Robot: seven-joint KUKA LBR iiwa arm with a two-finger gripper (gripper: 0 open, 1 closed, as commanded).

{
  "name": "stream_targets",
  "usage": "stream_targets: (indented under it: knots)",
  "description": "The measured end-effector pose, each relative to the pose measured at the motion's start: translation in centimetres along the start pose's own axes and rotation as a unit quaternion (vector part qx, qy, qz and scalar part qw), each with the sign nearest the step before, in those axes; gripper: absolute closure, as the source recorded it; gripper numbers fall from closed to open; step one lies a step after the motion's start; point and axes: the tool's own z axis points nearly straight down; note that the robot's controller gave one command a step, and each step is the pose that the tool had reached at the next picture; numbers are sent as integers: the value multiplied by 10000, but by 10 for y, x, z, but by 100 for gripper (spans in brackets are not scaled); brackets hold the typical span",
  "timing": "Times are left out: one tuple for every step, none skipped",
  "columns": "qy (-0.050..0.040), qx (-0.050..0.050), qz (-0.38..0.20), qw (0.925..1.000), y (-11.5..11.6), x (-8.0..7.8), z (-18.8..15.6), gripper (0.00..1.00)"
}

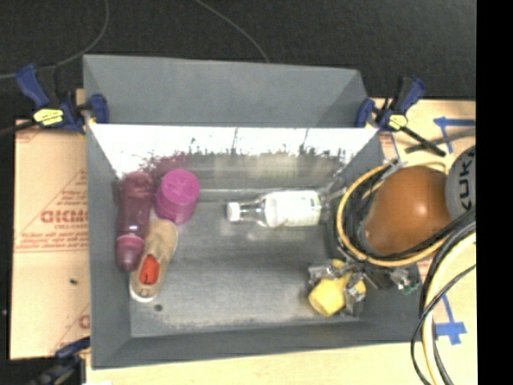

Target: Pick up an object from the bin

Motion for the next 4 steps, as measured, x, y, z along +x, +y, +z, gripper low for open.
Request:
stream_targets:
  knots:
    - [-9,9,10,10000,-1,0,-7,100]
    - [-15,12,12,10000,-1,-1,-12,100]
    - [-18,12,16,10000,0,-1,-17,100]
    - [-21,15,27,10000,-1,-1,-26,100]
